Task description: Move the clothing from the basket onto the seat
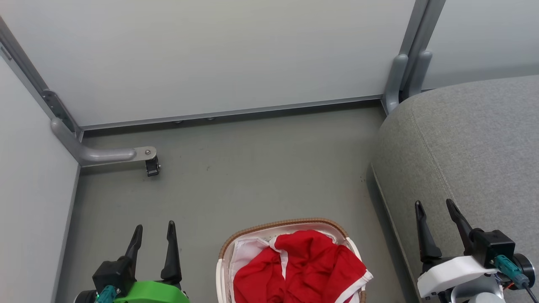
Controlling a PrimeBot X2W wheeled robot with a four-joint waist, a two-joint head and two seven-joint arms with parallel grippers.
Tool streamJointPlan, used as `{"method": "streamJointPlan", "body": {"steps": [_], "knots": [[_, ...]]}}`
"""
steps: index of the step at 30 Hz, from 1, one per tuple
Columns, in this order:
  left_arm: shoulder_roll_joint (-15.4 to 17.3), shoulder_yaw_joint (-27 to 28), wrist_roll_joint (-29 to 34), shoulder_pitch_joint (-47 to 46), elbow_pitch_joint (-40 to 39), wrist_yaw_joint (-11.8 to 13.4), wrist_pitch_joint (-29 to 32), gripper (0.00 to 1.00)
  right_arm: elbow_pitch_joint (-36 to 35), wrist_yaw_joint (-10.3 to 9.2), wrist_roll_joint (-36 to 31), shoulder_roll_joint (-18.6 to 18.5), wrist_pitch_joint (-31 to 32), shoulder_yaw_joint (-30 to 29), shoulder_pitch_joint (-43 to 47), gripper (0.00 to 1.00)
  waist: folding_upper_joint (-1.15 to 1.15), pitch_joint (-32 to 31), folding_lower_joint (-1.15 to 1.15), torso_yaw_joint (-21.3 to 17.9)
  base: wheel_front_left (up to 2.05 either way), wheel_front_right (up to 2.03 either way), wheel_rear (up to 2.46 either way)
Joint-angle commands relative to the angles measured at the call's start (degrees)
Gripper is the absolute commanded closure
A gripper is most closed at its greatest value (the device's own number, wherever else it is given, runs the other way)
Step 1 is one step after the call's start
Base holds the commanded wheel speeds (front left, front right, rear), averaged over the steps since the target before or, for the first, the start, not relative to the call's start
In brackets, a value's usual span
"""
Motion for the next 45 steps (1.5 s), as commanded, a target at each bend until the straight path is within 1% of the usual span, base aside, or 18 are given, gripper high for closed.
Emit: {"method": "streamJointPlan", "body": {"steps": [1, 7, 11, 15, 19, 23, 29, 31, 32, 40, 45], "knots": [[0.40, -0.22, 0.32, 0.44, -0.03, -0.11, -0.02, 0.00, -0.23, 0.00, 0.02, -0.32, -0.28, -0.20, 0.37, 0.00, 0.60, 0.20, 0.00, -0.02, 0.00, 0.00, 0.00], [0.39, -1.70, 1.50, -1.76, -0.17, -0.54, -0.02, 0.00, -1.13, 0.00, -0.01, -0.32, -0.28, -0.43, -1.13, 0.00, 0.60, 2.59, 0.00, -0.15, 0.00, 0.00, 0.00], [0.38, -3.49, 3.84, -3.97, 0.68, -1.16, -0.01, 0.00, -1.80, 0.00, -0.04, -0.32, -0.28, -0.51, -2.35, 0.00, 0.60, 5.46, 0.00, -0.43, 0.00, 0.00, 0.00], [0.38, -6.57, 7.31, -8.19, 2.46, -2.05, 0.00, 0.00, -3.07, 0.00, -0.07, -0.33, -0.28, -1.32, -4.46, 0.00, 0.60, 9.81, 0.00, -0.74, 0.00, 0.00, 0.00], [0.36, -10.86, 9.84, -14.22, 5.85, -3.06, 0.01, 0.00, -4.64, 0.00, 0.00, -0.33, -0.28, -2.85, -7.04, 0.00, 0.60, 15.42, 0.00, -1.00, 0.00, 0.00, 0.00], [0.38, -15.22, 11.82, -20.69, 9.56, -3.54, 0.01, 0.00, -6.45, 0.00, 0.25, -0.32, -0.27, -3.93, -10.42, 0.00, 0.60, 21.61, 0.00, -2.00, 0.00, 0.00, 0.00], [0.47, -21.68, 13.58, -29.54, 17.12, -3.98, 0.01, 0.00, -9.86, -0.01, 0.57, -0.29, -0.27, -3.93, -15.80, 0.00, 0.60, 30.00, 0.00, -4.77, 0.00, 0.00, 0.00], [0.48, -24.68, 13.66, -31.85, 20.59, -4.02, 0.01, 0.00, -11.32, -0.01, -1.04, -0.27, -0.27, -3.60, -17.21, 0.00, 0.60, 32.31, 0.00, -5.59, 0.00, 0.00, 0.00], [0.46, -27.81, 13.56, -34.96, 24.50, -4.03, 0.00, 0.00, -12.77, -0.01, -1.44, -0.29, -0.27, -3.49, -18.23, 0.00, 0.60, 34.51, 0.00, -6.36, 0.00, 0.00, 0.00], [0.45, -36.22, 12.42, -44.09, 34.68, -4.01, 0.00, 0.00, -16.16, -0.01, 0.91, -0.24, -0.27, -1.64, -21.37, 0.00, 0.60, 42.13, 0.00, -9.64, 0.00, 0.00, 0.00], [0.42, -39.58, 12.80, -48.49, 40.76, -4.01, 0.00, 0.00, -17.38, -0.01, 0.81, -0.24, -0.27, -0.02, -23.01, 0.00, 0.60, 45.70, 0.00, -11.77, 0.00, 0.00, 0.00]]}}
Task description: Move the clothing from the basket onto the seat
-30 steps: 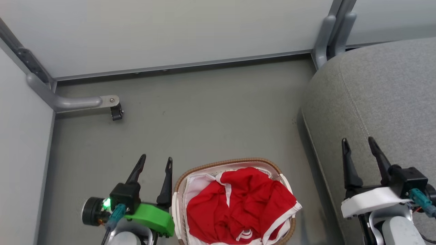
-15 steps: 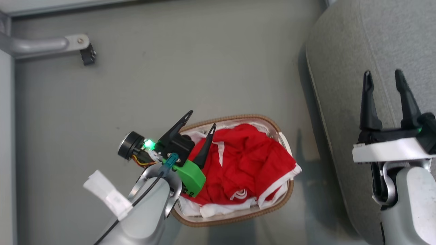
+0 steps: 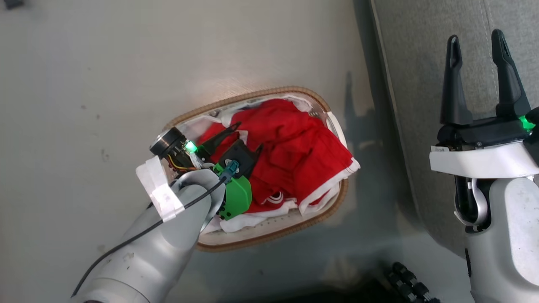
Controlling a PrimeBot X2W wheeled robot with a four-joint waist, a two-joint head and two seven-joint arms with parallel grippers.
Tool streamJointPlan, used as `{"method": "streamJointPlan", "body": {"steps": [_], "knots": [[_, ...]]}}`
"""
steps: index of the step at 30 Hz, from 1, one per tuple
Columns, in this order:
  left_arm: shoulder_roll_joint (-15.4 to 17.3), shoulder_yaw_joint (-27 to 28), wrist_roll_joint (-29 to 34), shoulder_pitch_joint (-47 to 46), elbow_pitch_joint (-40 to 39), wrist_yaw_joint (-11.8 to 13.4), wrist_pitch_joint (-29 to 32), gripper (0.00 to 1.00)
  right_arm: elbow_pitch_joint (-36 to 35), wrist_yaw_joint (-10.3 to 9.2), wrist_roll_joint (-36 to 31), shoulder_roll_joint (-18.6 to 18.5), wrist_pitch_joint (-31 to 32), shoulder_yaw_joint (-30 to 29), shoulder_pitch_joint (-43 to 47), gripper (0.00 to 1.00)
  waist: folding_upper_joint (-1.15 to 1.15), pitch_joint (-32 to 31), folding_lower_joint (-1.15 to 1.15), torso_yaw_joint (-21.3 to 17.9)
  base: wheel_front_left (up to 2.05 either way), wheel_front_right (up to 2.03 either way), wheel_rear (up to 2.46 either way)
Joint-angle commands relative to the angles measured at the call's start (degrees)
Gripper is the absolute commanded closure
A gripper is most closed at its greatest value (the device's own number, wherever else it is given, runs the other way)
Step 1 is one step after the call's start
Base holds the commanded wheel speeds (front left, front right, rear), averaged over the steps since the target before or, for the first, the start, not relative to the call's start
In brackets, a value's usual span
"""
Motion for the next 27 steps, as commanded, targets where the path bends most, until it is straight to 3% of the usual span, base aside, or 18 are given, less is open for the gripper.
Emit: {"method": "streamJointPlan", "body": {"steps": [1, 15, 16, 17, 18, 19, 20, 27], "knots": [[0.39, -0.43, -0.18, -2.08, 0.85, -0.16, 0.02, 0.00, -0.53, -0.04, 0.65, -0.14, -0.26, 0.28, -0.89, 0.00, 0.60, 5.75, -0.01, -4.61, 0.00, 0.00, 0.00], [1.68, -0.22, -0.88, -8.05, 7.27, 1.57, 0.03, 0.00, -1.93, -0.04, 3.85, -0.14, -0.26, 1.52, -2.37, 0.00, 0.60, 9.37, -0.01, -7.90, 0.00, 0.00, 0.00], [1.65, -0.38, -0.81, -8.28, 7.55, 1.47, 0.03, 0.09, -1.87, -0.04, 3.85, -0.14, -0.26, 1.56, -2.39, 0.00, 0.60, 9.38, -0.01, -7.96, 0.00, 0.00, 0.00], [1.57, -0.57, -0.92, -8.53, 7.86, 1.29, 0.03, 0.51, -1.75, -0.04, 3.97, -0.14, -0.26, 1.57, -2.43, 0.00, 0.60, 9.35, -0.01, -8.01, 0.00, 0.00, 0.00], [1.45, -0.75, -1.03, -8.71, 7.89, 1.16, 0.02, 0.62, -1.64, -0.04, 4.01, -0.14, -0.26, 1.53, -2.46, 0.00, 0.60, 9.29, -0.01, -8.01, 0.00, 0.00, 0.00], [1.30, -0.93, -1.17, -8.87, 7.68, 1.01, 0.03, 0.91, -1.53, -0.04, 4.01, -0.14, -0.26, 1.39, -2.51, 0.00, 0.60, 9.18, -0.01, -7.92, 0.00, 0.00, 0.00], [1.21, -1.05, -1.31, -8.85, 7.34, 0.91, 0.03, 1.00, -1.45, -0.04, 3.93, -0.14, -0.26, 1.21, -2.55, 0.00, 0.60, 9.05, -0.01, -7.78, 0.00, 0.00, 0.00], [0.78, -0.35, -3.63, -5.65, 1.58, 0.62, 0.02, 1.00, -0.41, -0.04, 2.28, -0.16, -0.26, -0.32, -2.18, 0.00, 0.60, 6.52, -0.01, -4.82, 0.00, 0.00, 0.00]]}}
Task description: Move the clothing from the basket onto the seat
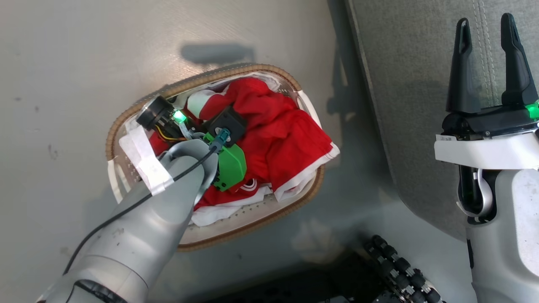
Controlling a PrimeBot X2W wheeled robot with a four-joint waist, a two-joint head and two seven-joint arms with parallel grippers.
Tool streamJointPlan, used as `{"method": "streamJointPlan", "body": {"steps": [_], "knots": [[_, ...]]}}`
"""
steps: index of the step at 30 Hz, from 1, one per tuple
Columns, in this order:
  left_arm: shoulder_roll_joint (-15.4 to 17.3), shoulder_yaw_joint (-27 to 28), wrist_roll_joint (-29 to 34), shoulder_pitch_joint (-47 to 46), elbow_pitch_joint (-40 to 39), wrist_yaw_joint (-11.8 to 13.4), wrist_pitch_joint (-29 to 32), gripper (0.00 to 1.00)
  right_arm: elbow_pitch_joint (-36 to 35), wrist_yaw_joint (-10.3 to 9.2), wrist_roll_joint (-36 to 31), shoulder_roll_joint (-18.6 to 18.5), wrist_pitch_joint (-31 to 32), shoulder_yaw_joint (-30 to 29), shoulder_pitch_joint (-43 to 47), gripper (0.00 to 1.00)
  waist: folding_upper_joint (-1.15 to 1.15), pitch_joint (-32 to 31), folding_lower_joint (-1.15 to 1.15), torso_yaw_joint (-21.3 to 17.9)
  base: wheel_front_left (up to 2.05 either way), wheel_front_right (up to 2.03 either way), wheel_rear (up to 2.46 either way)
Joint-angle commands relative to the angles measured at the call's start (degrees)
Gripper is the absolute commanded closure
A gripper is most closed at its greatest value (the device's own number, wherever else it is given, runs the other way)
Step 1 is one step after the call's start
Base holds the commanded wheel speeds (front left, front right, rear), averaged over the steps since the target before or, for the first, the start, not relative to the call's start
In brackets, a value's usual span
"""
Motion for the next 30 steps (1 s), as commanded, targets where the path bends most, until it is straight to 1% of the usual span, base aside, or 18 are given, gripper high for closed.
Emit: {"method": "streamJointPlan", "body": {"steps": [1, 5, 10, 17, 24, 30], "knots": [[0.18, 0.41, -0.43, 1.47, -1.45, -0.16, 0.03, 1.00, 0.47, -0.04, -0.58, -0.18, -0.26, -0.30, 0.08, 0.00, 0.60, -1.85, 0.00, 2.05, 0.00, 0.00, 0.00], [1.35, 0.95, -0.89, 4.62, -6.89, 0.19, 0.03, 1.00, 1.49, -0.04, -1.74, -0.22, -0.26, -0.39, 0.78, 0.00, 0.60, -4.76, 0.00, 4.57, 0.00, 0.00, 0.00], [3.03, 2.24, -1.60, 9.79, -14.55, 0.61, 0.03, 1.00, 2.46, -0.04, -3.59, -0.23, -0.26, -0.58, 2.11, 0.00, 0.60, -9.91, 0.00, 7.31, 0.00, 0.00, 0.00], [4.87, 4.44, -2.29, 15.61, -23.44, 0.49, 0.03, 1.00, 4.43, -0.04, -6.17, -0.23, -0.26, -0.97, 6.01, 0.00, 0.60, -18.93, 0.00, 10.36, 0.00, 0.00, 0.00], [7.71, 6.10, -1.34, 15.21, -28.78, 0.09, 0.03, 1.00, 6.89, -0.04, -7.44, -0.23, -0.26, -0.72, 10.63, 0.00, 0.60, -28.51, 0.00, 11.95, 0.00, 0.00, 0.00], [10.50, 4.70, -1.43, 11.19, -29.84, -0.56, 0.03, 1.00, 8.40, -0.04, -7.96, -0.22, -0.26, -0.74, 13.84, 0.00, 0.60, -35.63, 0.00, 12.57, 0.00, 0.00, 0.00]]}}
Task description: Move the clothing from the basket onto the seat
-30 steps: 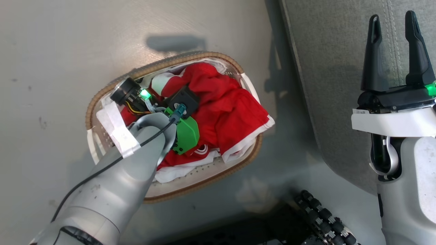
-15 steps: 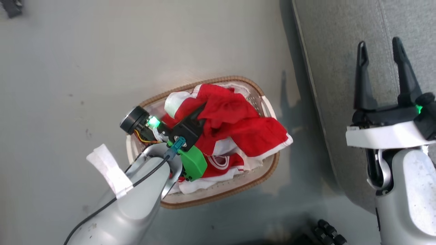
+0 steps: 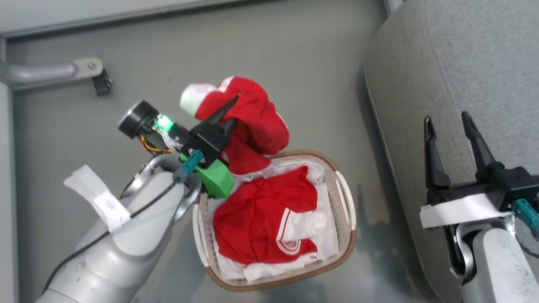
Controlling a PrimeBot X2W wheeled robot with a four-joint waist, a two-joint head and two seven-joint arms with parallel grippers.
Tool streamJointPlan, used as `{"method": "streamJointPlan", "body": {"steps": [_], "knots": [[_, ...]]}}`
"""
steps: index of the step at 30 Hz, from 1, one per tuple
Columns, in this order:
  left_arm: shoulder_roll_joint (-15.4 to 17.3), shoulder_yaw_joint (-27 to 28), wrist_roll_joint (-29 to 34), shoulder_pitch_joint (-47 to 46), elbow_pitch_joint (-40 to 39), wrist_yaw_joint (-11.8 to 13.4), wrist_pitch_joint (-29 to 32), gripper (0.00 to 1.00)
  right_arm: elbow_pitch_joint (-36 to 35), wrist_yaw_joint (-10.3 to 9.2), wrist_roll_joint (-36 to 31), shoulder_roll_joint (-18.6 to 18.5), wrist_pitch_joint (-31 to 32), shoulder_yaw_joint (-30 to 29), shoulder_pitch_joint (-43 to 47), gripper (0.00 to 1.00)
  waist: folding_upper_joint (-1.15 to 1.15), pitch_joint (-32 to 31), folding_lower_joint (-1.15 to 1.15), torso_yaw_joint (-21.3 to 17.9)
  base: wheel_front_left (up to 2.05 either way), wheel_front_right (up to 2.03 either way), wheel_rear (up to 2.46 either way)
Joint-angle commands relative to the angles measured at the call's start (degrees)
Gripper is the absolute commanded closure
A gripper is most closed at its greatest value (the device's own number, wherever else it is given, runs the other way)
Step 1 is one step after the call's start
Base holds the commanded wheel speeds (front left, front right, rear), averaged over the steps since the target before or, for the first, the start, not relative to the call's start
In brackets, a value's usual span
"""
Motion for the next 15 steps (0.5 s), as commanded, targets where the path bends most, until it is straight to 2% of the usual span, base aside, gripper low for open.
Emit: {"method": "streamJointPlan", "body": {"steps": [1, 6, 15], "knots": [[0.56, -0.47, -0.92, -1.08, -0.40, -0.21, 0.18, 1.00, 0.39, -0.04, -0.25, -0.24, -0.26, 0.00, 1.50, 0.00, 0.60, -8.97, 0.00, 2.46, 0.00, 0.00, 0.00], [2.80, -2.25, -2.95, -5.81, -1.35, -0.45, 2.33, 1.00, 1.38, -0.04, -0.16, -0.23, -0.26, 0.61, 3.41, 0.00, 0.60, -13.66, 0.00, 2.42, 0.00, 0.00, 0.00], [6.03, -5.14, -11.28, -14.55, -2.56, -0.45, 6.89, 1.00, 2.12, -0.04, -0.64, -0.24, -0.26, 3.65, 4.04, 0.00, 0.60, -18.12, 0.00, 1.61, 0.00, 0.00, 0.00]]}}
